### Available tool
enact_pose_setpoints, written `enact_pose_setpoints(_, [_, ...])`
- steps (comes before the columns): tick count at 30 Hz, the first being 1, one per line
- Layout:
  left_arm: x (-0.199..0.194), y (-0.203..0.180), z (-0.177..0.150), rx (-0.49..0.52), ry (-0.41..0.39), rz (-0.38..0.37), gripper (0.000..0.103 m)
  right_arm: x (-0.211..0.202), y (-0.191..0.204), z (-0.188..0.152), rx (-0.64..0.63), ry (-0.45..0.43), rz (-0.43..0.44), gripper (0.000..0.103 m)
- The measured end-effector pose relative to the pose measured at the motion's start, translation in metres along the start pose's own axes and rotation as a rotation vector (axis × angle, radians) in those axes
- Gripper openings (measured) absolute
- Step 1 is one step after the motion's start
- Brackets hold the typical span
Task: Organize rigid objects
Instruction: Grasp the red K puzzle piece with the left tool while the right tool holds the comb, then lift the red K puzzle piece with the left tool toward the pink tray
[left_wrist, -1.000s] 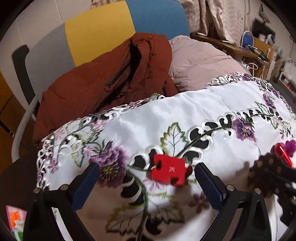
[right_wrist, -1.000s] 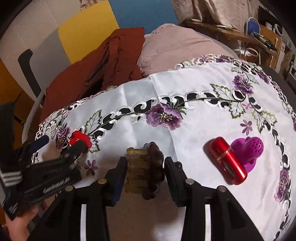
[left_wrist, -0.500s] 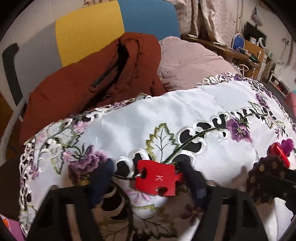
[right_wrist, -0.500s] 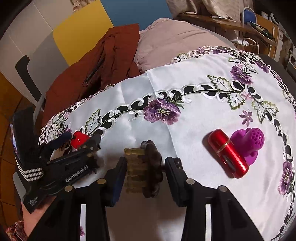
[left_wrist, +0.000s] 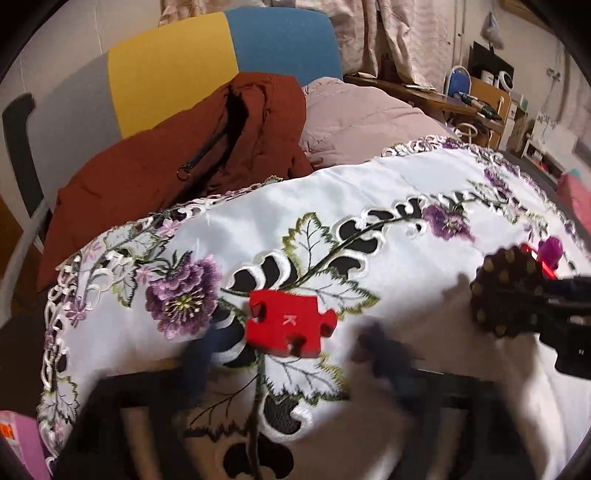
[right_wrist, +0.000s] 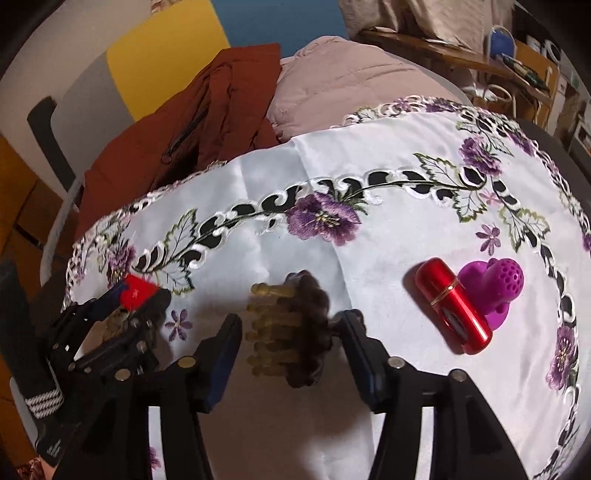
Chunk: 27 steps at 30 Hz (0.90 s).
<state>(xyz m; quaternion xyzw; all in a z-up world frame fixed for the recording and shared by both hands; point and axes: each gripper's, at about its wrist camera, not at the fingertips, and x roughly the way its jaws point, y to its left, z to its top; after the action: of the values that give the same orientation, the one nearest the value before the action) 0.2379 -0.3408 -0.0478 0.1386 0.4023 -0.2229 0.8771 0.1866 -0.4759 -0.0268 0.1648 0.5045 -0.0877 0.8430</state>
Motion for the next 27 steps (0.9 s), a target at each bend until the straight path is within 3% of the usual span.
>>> enact_pose_setpoints(3, [0.001,0.000,0.002,0.000,-0.010,0.015,0.099,0.000,-0.001,0.000,-0.004,-0.006,0.005,0.058])
enact_pose_setpoints(4, [0.003,0.002,0.004,-0.008,-0.006,0.009,0.087,-0.001,-0.003,0.001,0.005,-0.007,0.012,0.056])
enact_pose_setpoints(5, [0.006,0.003,0.006,-0.012,0.006,-0.006,0.066,-0.001,-0.004,0.001,0.006,-0.011,0.005,0.053])
enact_pose_setpoints(7, [0.008,0.003,0.009,0.000,0.014,-0.017,0.056,0.002,-0.005,0.002,0.002,0.001,0.018,0.040])
enact_pose_setpoints(8, [0.008,0.001,0.010,0.012,0.017,-0.016,0.047,0.004,-0.007,0.002,0.018,0.016,0.047,0.038])
enact_pose_setpoints(14, [-0.001,-0.001,0.004,0.019,0.029,-0.032,0.047,0.004,-0.001,0.000,-0.011,0.017,0.049,0.035])
enact_pose_setpoints(21, [-0.028,0.019,-0.015,-0.060,0.006,-0.051,0.047,0.003,-0.007,0.000,0.002,0.007,0.072,0.035])
enact_pose_setpoints(27, [-0.051,0.028,-0.040,-0.082,-0.013,-0.022,0.047,0.001,0.000,0.000,-0.027,-0.006,0.080,0.035])
